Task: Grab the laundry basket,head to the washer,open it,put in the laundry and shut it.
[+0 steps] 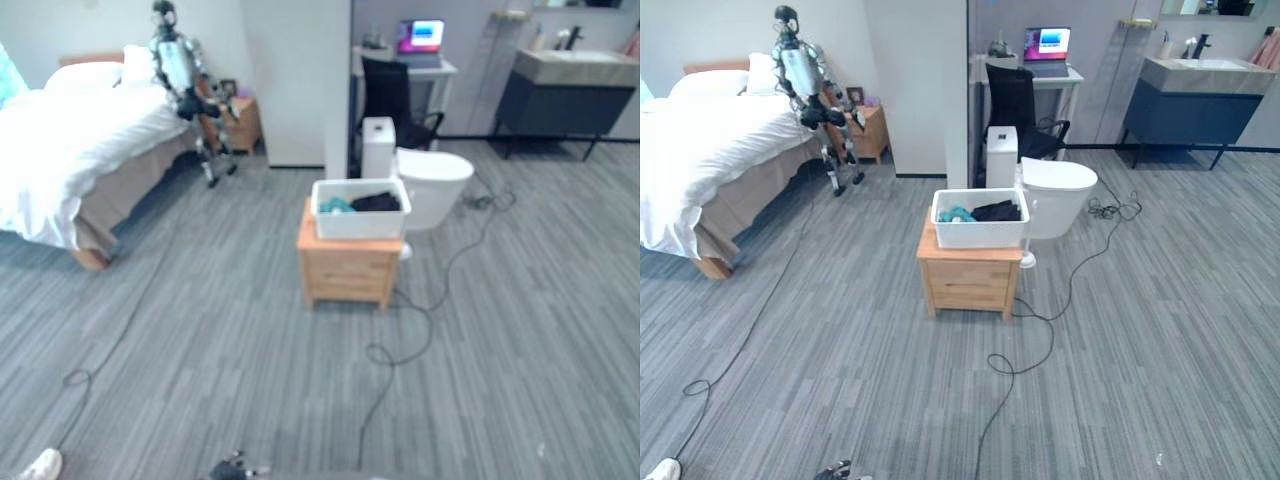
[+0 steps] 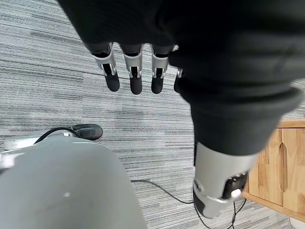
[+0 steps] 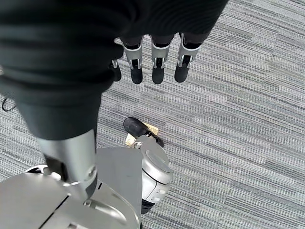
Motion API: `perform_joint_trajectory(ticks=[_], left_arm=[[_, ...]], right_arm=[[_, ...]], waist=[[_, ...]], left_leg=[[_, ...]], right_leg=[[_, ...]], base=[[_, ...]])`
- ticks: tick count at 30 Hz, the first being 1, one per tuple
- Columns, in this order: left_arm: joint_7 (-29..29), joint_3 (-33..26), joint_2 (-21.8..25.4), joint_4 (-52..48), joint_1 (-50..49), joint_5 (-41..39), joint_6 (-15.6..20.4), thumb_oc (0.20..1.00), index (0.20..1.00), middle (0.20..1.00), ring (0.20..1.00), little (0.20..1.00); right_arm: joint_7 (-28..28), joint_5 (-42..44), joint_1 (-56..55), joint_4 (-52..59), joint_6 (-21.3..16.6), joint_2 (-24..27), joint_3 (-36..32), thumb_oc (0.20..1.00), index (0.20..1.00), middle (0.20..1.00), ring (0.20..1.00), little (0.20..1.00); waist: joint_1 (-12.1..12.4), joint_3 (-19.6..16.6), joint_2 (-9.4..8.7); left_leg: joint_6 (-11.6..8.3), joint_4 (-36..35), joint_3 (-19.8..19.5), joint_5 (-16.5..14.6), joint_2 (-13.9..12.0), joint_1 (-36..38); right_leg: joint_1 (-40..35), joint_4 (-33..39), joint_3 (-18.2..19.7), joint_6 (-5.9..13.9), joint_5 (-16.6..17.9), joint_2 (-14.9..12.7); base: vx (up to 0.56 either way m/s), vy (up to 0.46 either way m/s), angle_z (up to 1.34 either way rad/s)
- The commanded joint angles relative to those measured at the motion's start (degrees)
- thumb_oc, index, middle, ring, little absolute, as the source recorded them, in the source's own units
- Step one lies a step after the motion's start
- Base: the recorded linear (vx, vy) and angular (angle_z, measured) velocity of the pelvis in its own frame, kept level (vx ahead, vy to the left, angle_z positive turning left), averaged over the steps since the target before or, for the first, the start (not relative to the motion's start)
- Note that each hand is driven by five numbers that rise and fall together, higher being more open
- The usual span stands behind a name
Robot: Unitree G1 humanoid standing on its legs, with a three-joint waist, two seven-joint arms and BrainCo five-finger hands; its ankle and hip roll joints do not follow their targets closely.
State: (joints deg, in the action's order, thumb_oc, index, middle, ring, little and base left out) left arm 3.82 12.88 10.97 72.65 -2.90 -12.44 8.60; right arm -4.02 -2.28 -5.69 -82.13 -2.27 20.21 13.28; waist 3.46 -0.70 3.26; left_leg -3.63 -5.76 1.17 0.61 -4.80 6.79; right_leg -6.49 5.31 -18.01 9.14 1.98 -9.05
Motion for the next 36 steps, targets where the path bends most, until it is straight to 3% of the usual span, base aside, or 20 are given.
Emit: perform_joint_trajectory(ticks=[1, 24, 31, 33, 35, 36], left_arm=[[0.1, -1.2, 1.1, 2.4, 5.1, -0.2, 1.9, 1.0, 1.0, 1.0, 1.0, 1.0], [0.4, -1.3, 1.2, 2.5, 5.1, -0.3, 1.9, 1.0, 1.0, 1.0, 1.0, 1.0], [0.3, -2.1, 1.7, 2.0, 5.6, -1.0, 1.8, 1.0, 1.0, 1.0, 1.0, 1.0], [0.3, -2.3, 2.0, 1.7, 6.0, -1.3, 1.7, 1.0, 1.0, 1.0, 1.0, 1.0], [0.5, -1.8, 2.6, 1.2, 6.9, -1.1, 1.6, 1.0, 1.0, 1.0, 1.0, 1.0], [0.9, -1.2, 3.2, 0.4, 7.4, -0.5, 1.6, 1.0, 1.0, 1.0, 1.0, 1.0]], right_arm=[[-0.2, 0.0, 3.3, -4.1, -0.6, -1.9, 1.4, 1.0, 1.0, 1.0, 1.0, 1.0], [-0.4, -0.3, 3.2, -3.7, -0.6, -2.2, 2.0, 1.0, 1.0, 1.0, 1.0, 1.0], [-0.7, -0.3, 4.4, -3.3, -0.5, -1.6, 1.9, 1.0, 1.0, 1.0, 1.0, 1.0], [-0.9, -0.3, 4.9, -3.2, -0.4, -1.4, 2.0, 1.0, 1.0, 1.0, 1.0, 1.0], [-1.2, -0.2, 5.6, -3.1, -0.4, -1.2, 1.9, 1.0, 1.0, 1.0, 1.0, 1.0], [-1.4, 0.2, 6.0, -3.0, -0.4, -1.2, 1.5, 1.0, 1.0, 1.0, 1.0, 1.0]], waist=[[0.8, 1.9, -3.38], [0.7, 1.9, -3.52], [1.3, 3.5, -4.17], [1.6, 4.0, -4.47], [1.6, 4.3, -4.14], [0.9, 5.1, -3.64]], left_leg=[[0.76, 0.8, 0.2, -3.1, 3.3, -2.0], [0.87, 0.8, 0.1, -3.4, 3.4, -1.9], [2.63, 2.0, 0.7, -3.5, 4.2, -3.2], [3.53, 4.4, 0.8, -4.6, 5.0, -5.0], [5.25, 6.6, 0.0, -5.9, 5.7, -6.7], [6.47, 7.7, -1.0, -6.7, 6.2, -6.7]], right_leg=[[-1.7, -0.3, 0.6, -2.29, -3.1, 1.6], [-1.5, -0.3, 1.2, -2.43, -3.2, 1.7], [-0.3, -0.3, 3.1, -2.29, -2.1, 1.2], [1.0, -1.9, 3.4, -2.05, -2.0, 0.5], [5.1, -8.9, 4.4, -1.72, -3.4, -0.8], [7.6, -16.2, 5.9, -1.97, -4.5, -0.8]], base=[[0.0, 0.0, 0.0], [0.0, 0.0, 0.0], [0.0, 0.042, -0.14], [-0.02, 0.098, -0.23], [0.03, 0.201, -0.15], [0.08, 0.208, -0.06]])
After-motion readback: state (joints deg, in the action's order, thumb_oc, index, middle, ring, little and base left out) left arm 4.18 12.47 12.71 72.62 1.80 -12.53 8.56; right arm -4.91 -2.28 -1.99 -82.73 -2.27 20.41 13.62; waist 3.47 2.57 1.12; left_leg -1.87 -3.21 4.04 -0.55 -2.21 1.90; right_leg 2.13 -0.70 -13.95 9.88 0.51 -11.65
